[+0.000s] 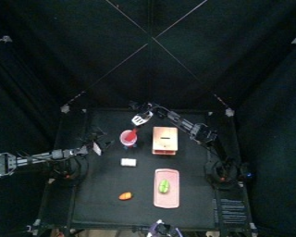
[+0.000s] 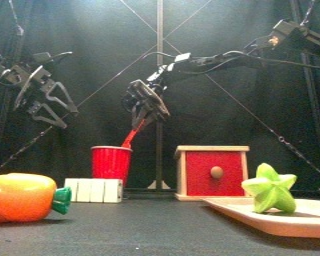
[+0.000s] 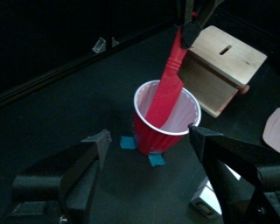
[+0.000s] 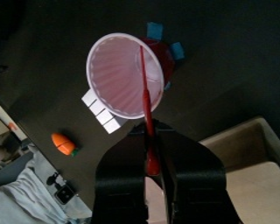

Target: Grab knife with other hand

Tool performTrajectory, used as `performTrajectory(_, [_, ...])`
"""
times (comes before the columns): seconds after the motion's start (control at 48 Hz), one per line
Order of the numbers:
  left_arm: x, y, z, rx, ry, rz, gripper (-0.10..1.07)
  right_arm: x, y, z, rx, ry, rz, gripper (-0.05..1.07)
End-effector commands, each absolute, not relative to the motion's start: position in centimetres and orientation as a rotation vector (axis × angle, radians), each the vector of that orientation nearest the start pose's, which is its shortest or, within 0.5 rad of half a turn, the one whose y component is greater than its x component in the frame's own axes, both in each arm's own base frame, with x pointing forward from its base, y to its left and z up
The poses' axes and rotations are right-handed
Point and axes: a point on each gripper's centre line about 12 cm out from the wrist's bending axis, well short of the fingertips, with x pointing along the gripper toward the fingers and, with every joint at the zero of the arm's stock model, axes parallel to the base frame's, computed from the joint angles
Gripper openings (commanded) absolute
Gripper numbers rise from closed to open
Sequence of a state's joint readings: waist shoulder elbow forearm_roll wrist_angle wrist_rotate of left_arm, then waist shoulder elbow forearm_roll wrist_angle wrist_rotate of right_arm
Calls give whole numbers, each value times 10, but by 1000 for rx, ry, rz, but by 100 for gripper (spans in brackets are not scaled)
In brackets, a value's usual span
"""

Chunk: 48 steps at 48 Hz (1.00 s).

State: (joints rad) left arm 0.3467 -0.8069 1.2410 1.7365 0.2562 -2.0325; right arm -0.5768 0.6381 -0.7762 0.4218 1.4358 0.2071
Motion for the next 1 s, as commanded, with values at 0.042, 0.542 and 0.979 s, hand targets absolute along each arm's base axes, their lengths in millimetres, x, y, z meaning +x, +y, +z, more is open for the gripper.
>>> performTrajectory(0.042, [183, 98, 215, -293, 290, 644, 103, 489, -255, 312, 803, 1052, -271, 31])
performTrajectory(0.542, [185, 94, 213, -303, 295, 628, 103, 484, -202, 389, 603, 1021, -262, 31])
performTrajectory(0.979, [187, 90, 213, -307, 297, 609, 103, 451, -147, 485, 444, 873, -338, 31])
